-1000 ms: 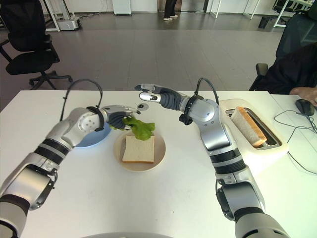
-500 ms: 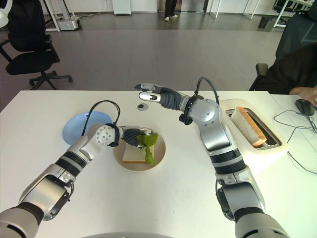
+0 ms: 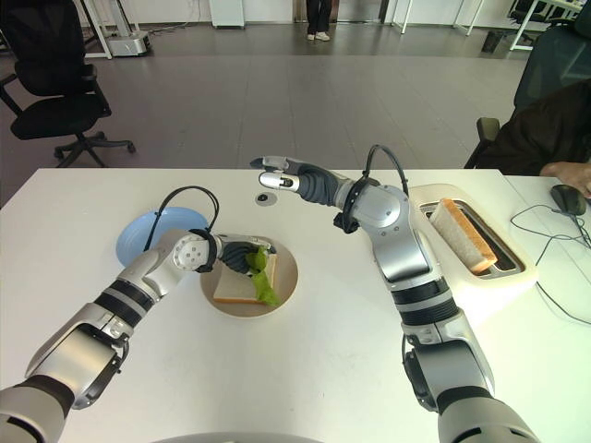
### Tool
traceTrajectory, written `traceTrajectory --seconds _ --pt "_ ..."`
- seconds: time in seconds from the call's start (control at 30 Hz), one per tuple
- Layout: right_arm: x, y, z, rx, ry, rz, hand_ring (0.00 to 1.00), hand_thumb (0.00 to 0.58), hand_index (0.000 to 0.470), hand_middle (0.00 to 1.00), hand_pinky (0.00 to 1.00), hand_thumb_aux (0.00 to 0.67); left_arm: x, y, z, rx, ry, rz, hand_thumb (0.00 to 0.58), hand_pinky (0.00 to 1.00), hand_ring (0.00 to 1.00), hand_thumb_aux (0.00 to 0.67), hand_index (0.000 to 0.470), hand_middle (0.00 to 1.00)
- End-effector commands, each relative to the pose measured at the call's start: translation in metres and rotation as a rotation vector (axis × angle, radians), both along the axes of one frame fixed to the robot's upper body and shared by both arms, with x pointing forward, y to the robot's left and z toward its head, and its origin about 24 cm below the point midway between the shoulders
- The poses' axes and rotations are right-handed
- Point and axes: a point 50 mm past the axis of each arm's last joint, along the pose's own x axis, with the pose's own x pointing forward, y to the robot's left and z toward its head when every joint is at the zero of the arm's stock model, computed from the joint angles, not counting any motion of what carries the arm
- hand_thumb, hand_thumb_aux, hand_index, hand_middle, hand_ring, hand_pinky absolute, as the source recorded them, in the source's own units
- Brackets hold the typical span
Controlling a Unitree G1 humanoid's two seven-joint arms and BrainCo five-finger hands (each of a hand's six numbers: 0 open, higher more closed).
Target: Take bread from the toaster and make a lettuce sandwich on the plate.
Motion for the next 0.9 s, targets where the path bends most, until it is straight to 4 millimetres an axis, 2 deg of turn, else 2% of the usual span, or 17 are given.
traceTrajectory --seconds 0.03,0.17,0.23,0.33,0.43,0.53,0.67,0.73,0.8,0.83,0.9 --pt "0.0 -0.002 -0.003 -0.006 0.016 0.002 0.0 0.0 0.0 0.0 0.0 0.0 0.006 0.003 0.017 -0.041 -0.045 0.02 0.575 0.0 0.0 0.61 0.428 0.0" --pt "0.0 -0.002 -0.005 -0.015 0.019 0.001 0.0 0.0 0.0 0.0 0.0 0.0 0.011 -0.003 0.042 -0.171 -0.105 0.04 0.568 0.0 0.0 0.573 0.402 0.0" --pt "0.0 -0.002 -0.006 -0.018 0.021 0.0 0.0 0.0 0.0 0.0 0.0 0.0 0.014 -0.003 0.052 -0.225 -0.133 0.055 0.571 0.0 0.0 0.586 0.411 0.0" --pt "0.001 -0.002 -0.007 -0.021 0.024 0.004 0.0 0.0 0.0 0.0 0.0 0.0 0.017 -0.001 0.059 -0.274 -0.155 0.083 0.576 0.0 0.0 0.612 0.429 0.0" --pt "0.001 -0.002 -0.008 -0.024 0.025 0.004 0.0 0.0 0.0 0.0 0.0 0.0 0.021 0.002 0.057 -0.308 -0.169 0.114 0.577 0.0 0.0 0.62 0.435 0.0" --pt "0.001 -0.002 -0.008 -0.024 0.025 0.006 0.0 0.0 0.0 0.0 0.0 0.0 0.027 0.006 0.046 -0.303 -0.206 0.149 0.574 0.0 0.0 0.602 0.422 0.0" --pt "0.0 -0.001 -0.008 -0.02 0.023 0.011 0.0 0.0 0.0 0.0 0.0 0.0 0.031 0.017 0.015 -0.211 -0.243 0.174 0.578 0.0 0.0 0.628 0.441 0.0" --pt "0.0 -0.001 -0.008 -0.019 0.024 0.013 0.0 0.0 0.0 0.0 0.0 0.0 0.03 0.021 -0.002 -0.17 -0.224 0.179 0.575 0.0 0.0 0.607 0.426 0.0" --pt "-0.001 -0.001 -0.008 -0.018 0.023 0.015 0.0 0.0 0.0 0.0 0.0 0.0 0.028 0.024 -0.015 -0.134 -0.198 0.186 0.564 0.0 0.0 0.56 0.393 0.0" --pt "-0.001 0.0 -0.008 -0.016 0.022 0.016 0.0 0.0 0.0 0.0 0.0 0.0 0.027 0.027 -0.023 -0.104 -0.181 0.19 0.549 0.0 0.0 0.515 0.361 0.0" --pt "-0.002 0.0 -0.007 -0.014 0.021 0.017 0.0 0.0 0.0 0.0 0.0 0.0 0.024 0.03 -0.032 -0.073 -0.149 0.19 0.462 0.0 0.0 0.368 0.258 0.0"
